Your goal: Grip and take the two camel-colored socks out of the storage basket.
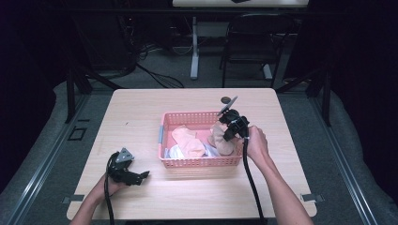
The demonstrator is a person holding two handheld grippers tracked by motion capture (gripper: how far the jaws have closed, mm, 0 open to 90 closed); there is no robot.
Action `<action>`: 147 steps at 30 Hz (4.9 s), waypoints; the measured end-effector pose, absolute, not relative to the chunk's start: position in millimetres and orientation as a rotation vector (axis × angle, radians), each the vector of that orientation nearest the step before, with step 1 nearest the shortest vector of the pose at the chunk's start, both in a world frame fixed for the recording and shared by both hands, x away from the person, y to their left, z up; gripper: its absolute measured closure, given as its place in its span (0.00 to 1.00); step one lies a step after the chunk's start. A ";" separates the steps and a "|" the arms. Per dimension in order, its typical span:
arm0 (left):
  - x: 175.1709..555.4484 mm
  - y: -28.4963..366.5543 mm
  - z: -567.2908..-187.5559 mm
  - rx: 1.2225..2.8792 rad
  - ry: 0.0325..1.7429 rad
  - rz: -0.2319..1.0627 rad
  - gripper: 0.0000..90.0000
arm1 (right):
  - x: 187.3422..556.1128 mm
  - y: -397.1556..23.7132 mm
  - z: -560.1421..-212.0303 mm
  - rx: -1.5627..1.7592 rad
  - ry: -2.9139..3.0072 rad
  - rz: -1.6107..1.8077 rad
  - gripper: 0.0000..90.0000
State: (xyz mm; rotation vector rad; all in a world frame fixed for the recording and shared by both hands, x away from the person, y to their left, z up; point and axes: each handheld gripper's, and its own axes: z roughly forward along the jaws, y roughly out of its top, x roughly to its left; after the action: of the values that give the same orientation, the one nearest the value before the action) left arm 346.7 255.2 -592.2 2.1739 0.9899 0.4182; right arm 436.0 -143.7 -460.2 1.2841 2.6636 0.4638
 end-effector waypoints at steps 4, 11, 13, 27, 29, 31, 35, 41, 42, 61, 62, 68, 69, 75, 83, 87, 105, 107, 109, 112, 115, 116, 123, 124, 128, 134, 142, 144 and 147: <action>346.7 255.2 -592.2 2.173 0.990 0.418 0.00 | 433.7 -143.7 -446.1 1.262 2.655 0.478 0.96; 346.7 255.2 -592.2 2.174 0.990 0.418 0.00 | 430.8 -144.8 -415.9 1.235 2.622 0.538 0.96; 346.7 255.2 -592.2 2.173 0.991 0.417 0.00 | 430.2 -144.4 -408.3 1.228 2.617 0.547 0.96; 346.6 255.2 -592.2 2.174 0.991 0.418 0.00 | 422.9 -149.0 -381.1 1.200 2.612 0.483 0.96; 346.6 255.2 -592.2 2.174 0.991 0.419 0.00 | 420.8 -154.1 -378.0 1.214 2.598 0.482 0.96; 346.6 255.2 -592.2 2.173 0.992 0.419 0.00 | 419.1 -160.9 -374.7 1.219 2.593 0.466 0.96; 346.6 255.1 -592.2 2.173 0.992 0.418 0.00 | 415.2 -174.3 -368.4 1.242 2.568 0.452 0.96; 346.6 255.1 -592.2 2.173 0.992 0.419 0.00 | 408.5 -202.3 -359.6 1.285 2.531 0.405 0.96; 346.6 255.1 -592.2 2.173 0.992 0.419 0.00 | 406.6 -211.6 -358.5 1.304 2.515 0.395 0.96; 346.6 255.1 -592.2 2.173 0.992 0.419 0.00 | 398.3 -277.4 -370.1 1.459 2.436 0.313 0.96; 346.6 255.1 -592.2 2.173 0.992 0.419 0.00 | 398.4 -279.4 -372.9 1.468 2.431 0.307 0.96; 346.5 255.1 -592.2 2.173 0.993 0.418 0.00 | 402.2 -290.7 -395.6 1.520 2.449 0.272 0.96; 346.5 255.1 -592.2 2.173 0.993 0.418 0.00 | 402.2 -290.7 -395.6 1.520 2.449 0.272 0.96; 346.5 255.1 -592.2 2.173 0.994 0.419 0.00 | 406.4 -297.0 -417.5 1.570 2.467 0.246 0.96; 346.4 255.1 -592.2 2.173 0.994 0.419 0.00 | 409.7 -301.6 -450.0 1.625 2.492 0.235 0.96; 346.4 255.1 -592.2 2.172 0.995 0.419 0.00 | 411.1 -304.1 -466.6 1.656 2.501 0.242 0.96; 346.4 255.0 -592.2 2.172 0.995 0.418 0.00 | 408.7 -311.4 -502.9 1.761 2.514 0.312 0.64; 346.5 255.1 -592.2 2.173 0.994 0.419 0.00 | 407.6 -312.1 -498.6 1.758 2.516 0.324 0.50; 346.5 255.1 -592.2 2.173 0.993 0.419 0.00 | 406.7 -313.1 -490.6 1.741 2.522 0.355 0.38; 346.4 255.0 -592.3 2.171 0.996 0.418 0.00 | 404.3 -312.2 -479.7 1.715 2.526 0.428 0.26; 346.4 255.1 -592.2 2.173 0.994 0.419 0.00 | 402.2 -308.9 -469.9 1.695 2.527 0.455 0.18; 346.4 255.0 -592.2 2.172 0.995 0.418 0.00 | 401.9 -308.0 -466.5 1.686 2.535 0.453 0.16; 346.4 255.0 -592.3 2.171 0.995 0.419 0.00 | 399.9 -300.1 -441.0 1.645 2.535 0.416 0.05; 346.4 255.0 -592.3 2.171 0.996 0.419 0.00 | 399.9 -300.1 -441.0 1.645 2.535 0.416 0.05; 346.3 255.0 -592.3 2.171 0.996 0.418 0.00 | 401.1 -296.0 -430.2 1.626 2.536 0.397 0.03; 346.4 255.0 -592.3 2.171 0.996 0.419 0.00 | 403.9 -282.5 -413.9 1.575 2.544 0.383 0.03; 346.3 254.9 -592.3 2.170 0.997 0.419 0.00 | 411.2 -245.5 -397.9 1.448 2.610 0.358 0.04; 346.3 255.0 -592.3 2.171 0.996 0.418 0.00 | 412.3 -235.1 -396.9 1.439 2.604 0.378 0.04; 346.3 255.0 -592.3 2.171 0.996 0.418 0.00 | 414.4 -225.9 -394.9 1.413 2.620 0.383 0.04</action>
State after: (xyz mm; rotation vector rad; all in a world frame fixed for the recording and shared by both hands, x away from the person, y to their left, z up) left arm 346.3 255.0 -592.3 2.1709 0.9962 0.4183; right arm 414.4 -225.9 -394.9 1.4128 2.6200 0.3832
